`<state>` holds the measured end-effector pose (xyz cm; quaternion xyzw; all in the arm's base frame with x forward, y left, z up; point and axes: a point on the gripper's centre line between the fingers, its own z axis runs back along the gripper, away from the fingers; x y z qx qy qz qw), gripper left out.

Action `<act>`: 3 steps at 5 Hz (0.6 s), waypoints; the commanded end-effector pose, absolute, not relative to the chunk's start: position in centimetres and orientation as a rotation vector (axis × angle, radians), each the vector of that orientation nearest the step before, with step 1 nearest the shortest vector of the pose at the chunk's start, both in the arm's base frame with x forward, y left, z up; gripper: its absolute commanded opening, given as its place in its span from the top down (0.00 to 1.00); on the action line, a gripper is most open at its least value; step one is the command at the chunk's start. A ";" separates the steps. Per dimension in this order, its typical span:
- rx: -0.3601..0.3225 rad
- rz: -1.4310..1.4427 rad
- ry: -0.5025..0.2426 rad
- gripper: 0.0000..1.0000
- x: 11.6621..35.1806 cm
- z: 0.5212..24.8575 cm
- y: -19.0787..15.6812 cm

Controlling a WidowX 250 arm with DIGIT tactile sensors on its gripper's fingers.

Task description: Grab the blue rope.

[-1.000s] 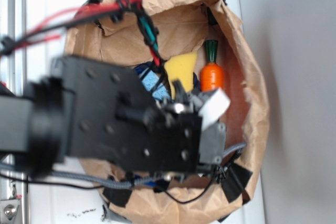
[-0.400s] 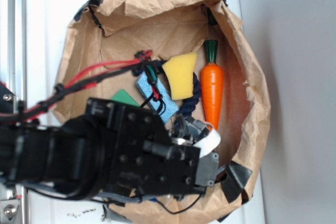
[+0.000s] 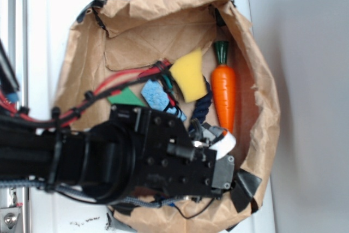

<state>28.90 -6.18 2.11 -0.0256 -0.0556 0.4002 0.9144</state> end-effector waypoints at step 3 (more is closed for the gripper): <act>-0.152 0.820 -0.122 1.00 28.5 9.0 -2.8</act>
